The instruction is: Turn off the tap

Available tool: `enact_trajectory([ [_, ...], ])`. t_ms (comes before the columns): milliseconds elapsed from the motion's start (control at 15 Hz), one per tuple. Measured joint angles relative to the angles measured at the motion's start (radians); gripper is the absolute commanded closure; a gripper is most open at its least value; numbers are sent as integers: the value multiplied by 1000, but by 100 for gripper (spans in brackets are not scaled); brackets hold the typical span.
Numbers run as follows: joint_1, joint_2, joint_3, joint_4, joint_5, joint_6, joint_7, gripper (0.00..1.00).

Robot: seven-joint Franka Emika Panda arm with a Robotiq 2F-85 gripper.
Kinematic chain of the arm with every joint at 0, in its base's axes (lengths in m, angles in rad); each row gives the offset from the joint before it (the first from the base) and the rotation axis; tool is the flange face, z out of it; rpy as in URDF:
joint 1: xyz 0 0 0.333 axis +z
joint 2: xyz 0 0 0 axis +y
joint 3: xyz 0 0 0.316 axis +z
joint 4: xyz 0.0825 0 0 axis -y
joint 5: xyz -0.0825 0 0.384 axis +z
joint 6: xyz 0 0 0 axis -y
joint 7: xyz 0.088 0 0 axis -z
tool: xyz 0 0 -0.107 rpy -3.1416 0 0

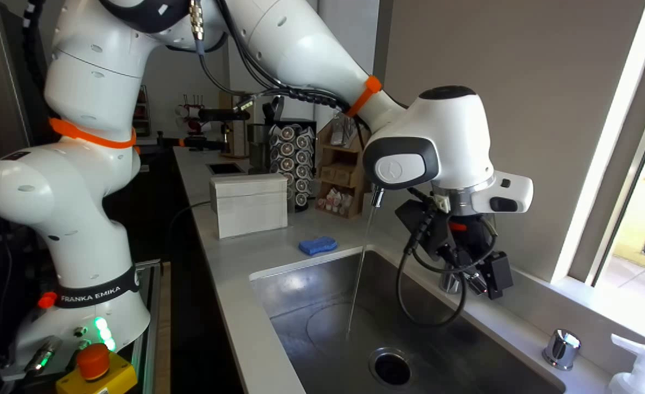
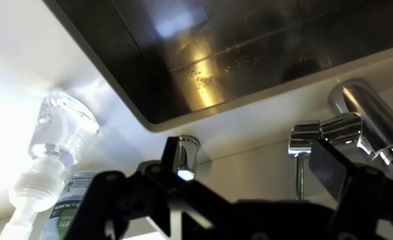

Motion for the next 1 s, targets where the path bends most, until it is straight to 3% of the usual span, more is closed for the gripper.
enact_trajectory([
  [400, -68, 107, 94, 134, 42, 0, -40, 0],
  [733, -73, 118, 104, 145, 37, 3, -40, 0],
  [1000, -82, 143, 153, 158, 44, 3, -45, 0],
])
